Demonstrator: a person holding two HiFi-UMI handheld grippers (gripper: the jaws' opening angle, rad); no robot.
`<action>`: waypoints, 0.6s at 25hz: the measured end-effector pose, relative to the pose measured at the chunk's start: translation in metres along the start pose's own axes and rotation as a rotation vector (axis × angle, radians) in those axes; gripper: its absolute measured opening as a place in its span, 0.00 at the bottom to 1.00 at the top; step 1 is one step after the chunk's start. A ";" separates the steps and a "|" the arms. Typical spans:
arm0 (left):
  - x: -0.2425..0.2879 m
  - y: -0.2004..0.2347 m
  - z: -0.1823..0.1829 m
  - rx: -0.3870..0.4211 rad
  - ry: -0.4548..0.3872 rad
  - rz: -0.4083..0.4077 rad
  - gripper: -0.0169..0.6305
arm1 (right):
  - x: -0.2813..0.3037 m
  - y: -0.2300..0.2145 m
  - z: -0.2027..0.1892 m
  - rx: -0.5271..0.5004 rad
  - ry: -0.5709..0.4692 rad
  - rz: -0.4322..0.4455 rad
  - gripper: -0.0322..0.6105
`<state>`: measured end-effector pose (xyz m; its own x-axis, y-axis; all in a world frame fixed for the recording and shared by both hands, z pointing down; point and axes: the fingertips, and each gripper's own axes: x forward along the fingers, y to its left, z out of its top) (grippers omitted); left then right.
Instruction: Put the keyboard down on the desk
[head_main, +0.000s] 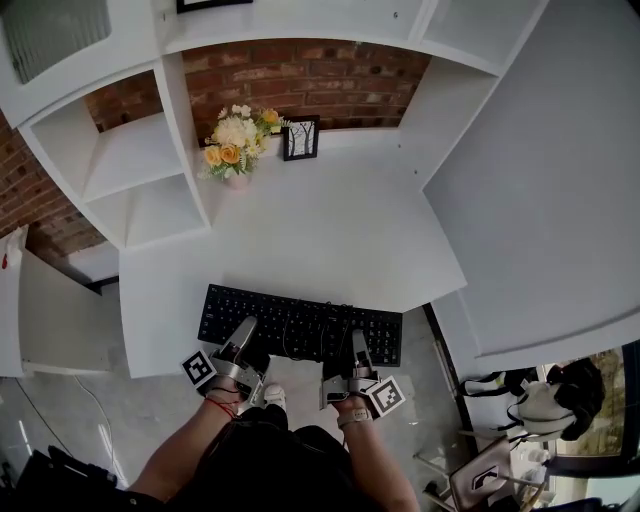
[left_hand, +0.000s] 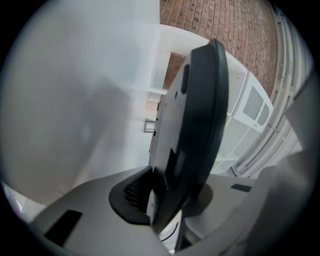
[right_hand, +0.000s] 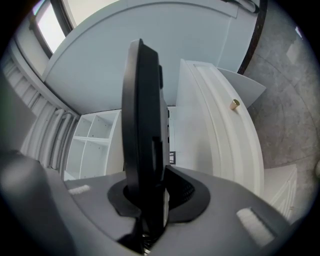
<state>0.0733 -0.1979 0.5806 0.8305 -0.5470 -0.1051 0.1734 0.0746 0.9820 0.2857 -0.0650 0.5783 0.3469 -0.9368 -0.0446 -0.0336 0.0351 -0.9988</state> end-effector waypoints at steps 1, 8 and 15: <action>0.002 0.002 0.003 0.002 -0.004 0.004 0.13 | 0.005 -0.002 -0.001 0.003 0.008 -0.003 0.16; 0.004 0.014 0.021 0.000 -0.046 0.050 0.12 | 0.030 -0.019 -0.009 0.025 0.063 -0.043 0.16; 0.003 0.022 0.034 0.026 -0.123 0.075 0.12 | 0.058 -0.033 -0.018 0.055 0.150 -0.085 0.16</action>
<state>0.0614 -0.2258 0.6071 0.7692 -0.6389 -0.0126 0.0977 0.0981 0.9904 0.2902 -0.1262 0.6088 0.2021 -0.9786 0.0397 0.0427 -0.0317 -0.9986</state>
